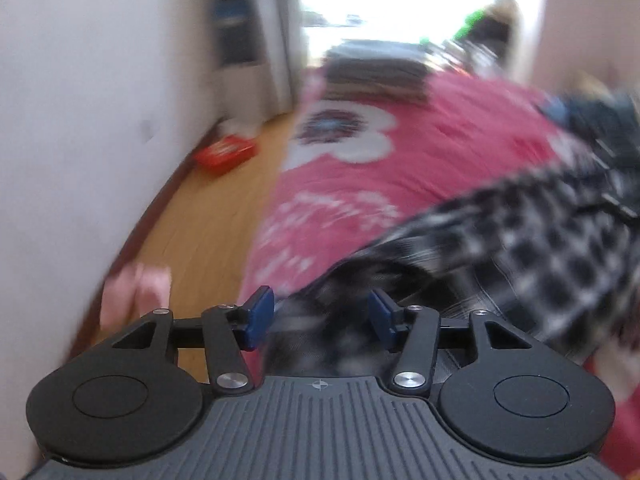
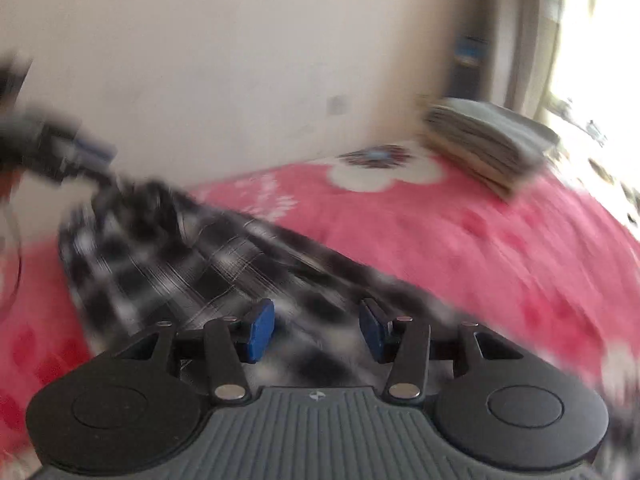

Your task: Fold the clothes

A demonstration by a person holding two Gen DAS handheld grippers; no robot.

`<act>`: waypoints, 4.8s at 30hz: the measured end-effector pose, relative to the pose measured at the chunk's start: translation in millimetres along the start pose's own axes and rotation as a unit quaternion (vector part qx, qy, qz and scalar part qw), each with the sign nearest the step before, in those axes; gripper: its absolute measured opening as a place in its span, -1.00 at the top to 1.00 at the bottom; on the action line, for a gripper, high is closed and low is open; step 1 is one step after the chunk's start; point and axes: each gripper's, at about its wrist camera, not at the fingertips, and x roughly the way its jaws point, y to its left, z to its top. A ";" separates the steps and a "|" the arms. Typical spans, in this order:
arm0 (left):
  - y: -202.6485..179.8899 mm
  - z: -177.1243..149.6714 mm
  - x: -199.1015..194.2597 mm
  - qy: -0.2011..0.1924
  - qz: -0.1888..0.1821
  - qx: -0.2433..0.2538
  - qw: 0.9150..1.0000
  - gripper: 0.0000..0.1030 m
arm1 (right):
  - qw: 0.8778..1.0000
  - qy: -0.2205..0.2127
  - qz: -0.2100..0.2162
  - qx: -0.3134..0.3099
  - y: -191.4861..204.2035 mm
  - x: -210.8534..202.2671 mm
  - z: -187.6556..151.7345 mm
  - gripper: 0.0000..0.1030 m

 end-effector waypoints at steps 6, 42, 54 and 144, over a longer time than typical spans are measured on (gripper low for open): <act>4.9 6.1 51.5 0.061 -0.037 0.048 0.996 -0.02 | 0.994 0.044 0.061 -0.082 -8.2 55.3 14.8 0.04; 10.6 -19.8 39.4 0.052 -0.008 0.035 0.998 0.27 | 0.978 0.020 -0.060 -0.201 8.5 87.2 26.2 0.99; 10.3 -23.1 40.5 0.071 0.008 0.046 0.996 0.20 | 0.996 -0.024 -0.061 -0.064 -9.6 104.9 4.2 0.50; -28.9 54.6 50.4 0.064 0.080 -0.004 0.995 -0.03 | 0.635 -0.207 -0.203 0.716 -277.9 -248.6 -317.0 0.00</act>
